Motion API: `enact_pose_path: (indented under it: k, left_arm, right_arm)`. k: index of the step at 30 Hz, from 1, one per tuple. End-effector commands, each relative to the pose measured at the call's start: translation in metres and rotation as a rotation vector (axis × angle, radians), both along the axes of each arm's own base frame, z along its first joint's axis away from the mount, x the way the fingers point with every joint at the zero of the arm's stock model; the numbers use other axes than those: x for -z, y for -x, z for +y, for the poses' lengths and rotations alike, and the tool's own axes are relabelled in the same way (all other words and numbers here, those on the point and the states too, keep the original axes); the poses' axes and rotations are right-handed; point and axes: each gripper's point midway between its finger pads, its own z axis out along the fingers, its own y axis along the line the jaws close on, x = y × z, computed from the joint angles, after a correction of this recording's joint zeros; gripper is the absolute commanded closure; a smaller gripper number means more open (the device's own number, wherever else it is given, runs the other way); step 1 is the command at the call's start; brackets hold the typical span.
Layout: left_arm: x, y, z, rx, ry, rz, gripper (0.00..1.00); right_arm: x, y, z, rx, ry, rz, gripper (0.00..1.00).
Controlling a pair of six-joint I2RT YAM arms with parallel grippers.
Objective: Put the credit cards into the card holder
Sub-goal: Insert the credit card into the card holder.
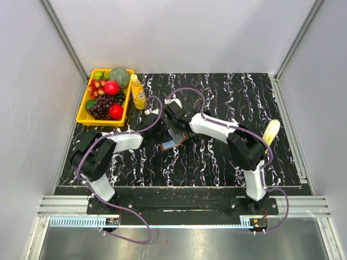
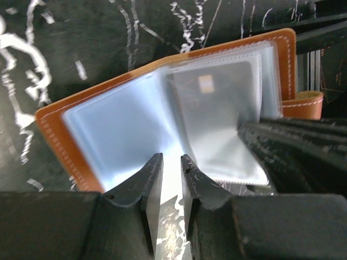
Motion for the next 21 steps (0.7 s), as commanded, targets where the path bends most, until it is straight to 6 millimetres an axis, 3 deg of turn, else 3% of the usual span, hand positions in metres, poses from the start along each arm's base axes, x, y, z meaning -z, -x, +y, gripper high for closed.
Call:
enact_pose_path:
  k: [1, 8, 12, 17, 21]
  left_arm:
    - [-0.011, -0.021, -0.026, 0.016, 0.042, -0.046, 0.76]
    - [-0.006, -0.029, -0.036, 0.040, 0.029, -0.024, 0.76]
    - [-0.002, -0.028, -0.040, 0.057, 0.031, -0.020, 0.77]
    - [0.002, -0.023, -0.036, 0.056, 0.021, -0.014, 0.77]
    - [0.001, -0.021, -0.035, 0.057, 0.017, -0.014, 0.77]
  right_arm:
    - [-0.031, -0.001, 0.000, 0.009, -0.058, -0.038, 0.76]
    - [-0.064, -0.006, -0.013, 0.048, -0.090, -0.103, 0.74]
    - [-0.071, -0.011, -0.029, 0.093, -0.111, -0.097, 0.68]
    - [-0.054, -0.010, -0.033, 0.090, -0.139, -0.023, 0.52]
    - [-0.045, -0.005, -0.020, 0.034, -0.181, 0.041, 0.53]
